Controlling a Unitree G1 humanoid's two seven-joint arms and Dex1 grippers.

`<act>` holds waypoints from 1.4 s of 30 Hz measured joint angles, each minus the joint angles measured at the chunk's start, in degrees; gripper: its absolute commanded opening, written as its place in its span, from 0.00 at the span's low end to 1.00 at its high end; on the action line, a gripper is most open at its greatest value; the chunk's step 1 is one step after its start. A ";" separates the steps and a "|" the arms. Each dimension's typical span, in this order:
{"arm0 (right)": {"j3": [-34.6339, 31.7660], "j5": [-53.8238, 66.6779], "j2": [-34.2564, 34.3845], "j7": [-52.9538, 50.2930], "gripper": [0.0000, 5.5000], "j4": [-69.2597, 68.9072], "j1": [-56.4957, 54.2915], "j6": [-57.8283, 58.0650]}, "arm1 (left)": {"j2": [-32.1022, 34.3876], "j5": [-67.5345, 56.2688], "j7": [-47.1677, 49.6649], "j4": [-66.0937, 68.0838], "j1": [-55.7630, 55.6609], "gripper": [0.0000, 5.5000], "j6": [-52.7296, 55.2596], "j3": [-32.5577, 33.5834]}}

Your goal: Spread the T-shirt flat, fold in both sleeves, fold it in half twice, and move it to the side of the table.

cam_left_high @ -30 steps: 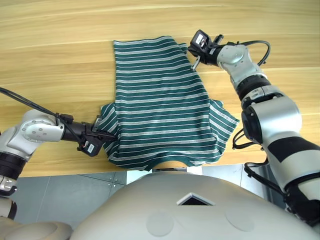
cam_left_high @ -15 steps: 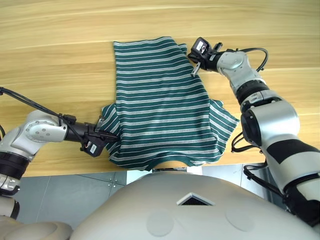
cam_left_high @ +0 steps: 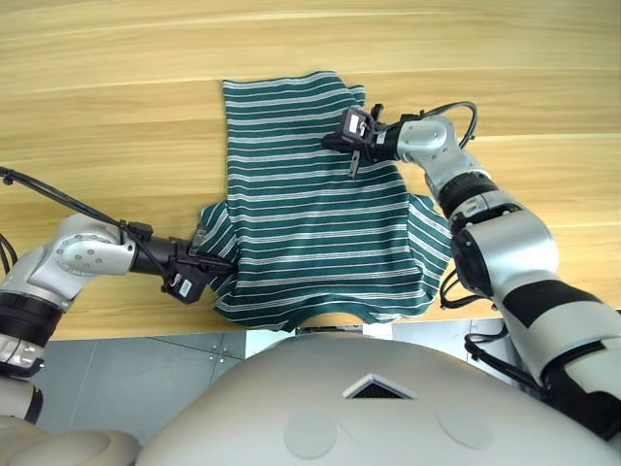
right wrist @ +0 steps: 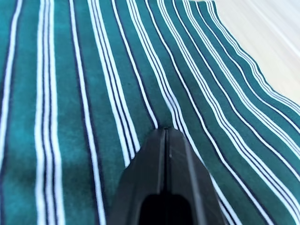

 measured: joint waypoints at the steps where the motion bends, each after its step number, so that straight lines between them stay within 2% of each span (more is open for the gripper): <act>1: 0.61 -0.60 -0.10 -0.25 0.00 -0.16 0.05 -0.27 | -0.04 0.00 0.08 0.00 0.00 0.00 0.00 -0.06; 5: 1.50 -0.99 -0.45 -3.93 0.00 0.09 0.05 0.71 | -0.20 0.01 0.75 0.38 -0.09 0.00 -0.12 -0.45; 10: -0.90 1.15 -3.20 -5.14 0.00 0.73 0.04 1.63 | -0.91 2.85 4.51 1.34 -1.42 0.00 -2.15 -0.54; 16: -6.92 6.06 -8.27 0.42 0.00 0.89 1.82 2.64 | -1.45 7.61 9.65 3.25 -5.06 0.00 -2.41 -1.11; 22: -12.90 10.52 -13.48 3.19 0.00 1.10 3.13 6.05 | -1.43 9.36 9.99 3.59 -7.16 0.00 -2.31 -1.80; 31: -11.98 9.34 -15.63 -8.17 0.00 1.97 5.40 9.03 | -1.14 9.48 9.57 2.34 -7.93 0.00 0.90 -3.06; 37: -14.38 10.72 -16.02 -4.58 0.00 2.07 5.59 8.70 | -0.73 9.47 8.70 0.69 -7.94 0.00 2.62 -3.11; 42: -14.39 12.31 -12.71 2.74 0.00 0.44 5.50 4.13 | -0.59 9.46 8.70 0.47 -7.96 0.00 2.62 -3.11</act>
